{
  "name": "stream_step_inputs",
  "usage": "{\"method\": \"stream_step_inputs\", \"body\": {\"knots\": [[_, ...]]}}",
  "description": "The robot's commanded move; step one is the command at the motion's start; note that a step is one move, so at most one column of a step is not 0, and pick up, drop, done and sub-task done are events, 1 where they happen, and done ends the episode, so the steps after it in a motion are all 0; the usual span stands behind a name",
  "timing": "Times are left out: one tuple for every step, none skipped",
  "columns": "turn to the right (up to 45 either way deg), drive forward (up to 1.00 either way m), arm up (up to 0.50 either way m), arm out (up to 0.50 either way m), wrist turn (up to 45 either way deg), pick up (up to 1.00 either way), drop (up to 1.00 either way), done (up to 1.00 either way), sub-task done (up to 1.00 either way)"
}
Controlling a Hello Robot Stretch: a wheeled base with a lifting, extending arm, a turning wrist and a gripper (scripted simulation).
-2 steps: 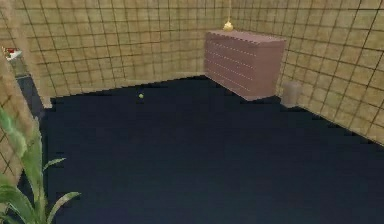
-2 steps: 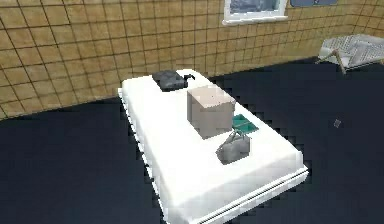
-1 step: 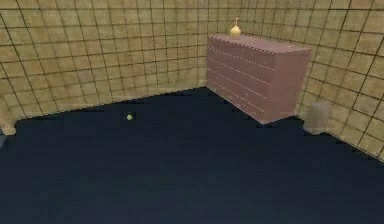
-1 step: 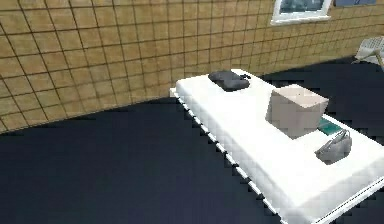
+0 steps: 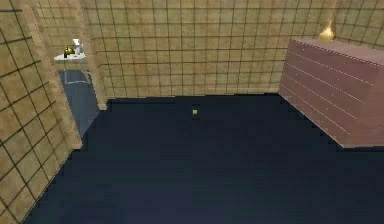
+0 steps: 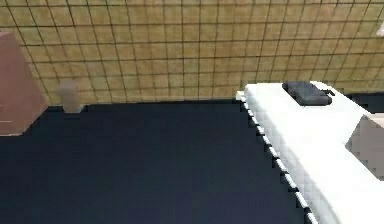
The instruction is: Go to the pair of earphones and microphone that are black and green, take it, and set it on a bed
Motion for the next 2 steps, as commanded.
{"method": "stream_step_inputs", "body": {"knots": [[0.0,0.65,0.0,0.0,0.0,0.0,0.0,0.0,0.0],[-21.0,0.0,0.0,0.0,0.0,0.0,0.0,0.0,0.0]]}}
